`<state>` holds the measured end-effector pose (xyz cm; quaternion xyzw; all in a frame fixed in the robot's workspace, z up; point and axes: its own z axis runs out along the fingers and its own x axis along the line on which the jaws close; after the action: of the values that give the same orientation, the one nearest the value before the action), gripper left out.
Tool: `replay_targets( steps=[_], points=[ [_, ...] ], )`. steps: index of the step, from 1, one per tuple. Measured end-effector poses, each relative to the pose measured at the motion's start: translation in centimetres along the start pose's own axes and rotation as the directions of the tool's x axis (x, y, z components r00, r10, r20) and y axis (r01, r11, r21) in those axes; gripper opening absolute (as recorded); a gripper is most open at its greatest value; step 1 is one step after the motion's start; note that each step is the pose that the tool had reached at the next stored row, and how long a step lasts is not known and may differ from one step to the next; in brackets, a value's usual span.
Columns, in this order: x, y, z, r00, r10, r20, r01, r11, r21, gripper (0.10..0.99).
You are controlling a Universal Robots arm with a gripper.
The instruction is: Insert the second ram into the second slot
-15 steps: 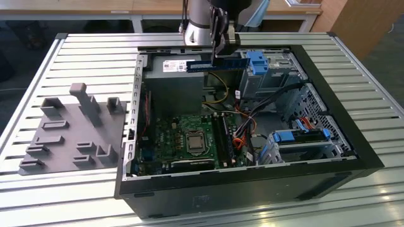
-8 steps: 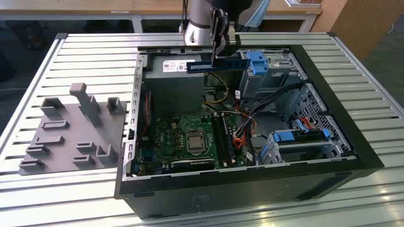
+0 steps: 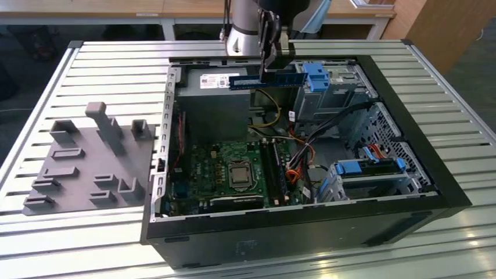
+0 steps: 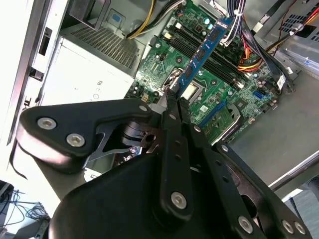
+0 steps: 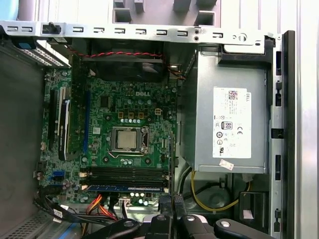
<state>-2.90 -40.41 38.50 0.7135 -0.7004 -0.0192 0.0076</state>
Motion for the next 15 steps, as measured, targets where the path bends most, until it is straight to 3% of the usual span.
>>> replay_targets(
  steps=[15],
  points=[
    [0.0,0.0,0.0,0.9997,0.025,0.001,-0.025,0.9997,0.0,0.133]
  ],
)
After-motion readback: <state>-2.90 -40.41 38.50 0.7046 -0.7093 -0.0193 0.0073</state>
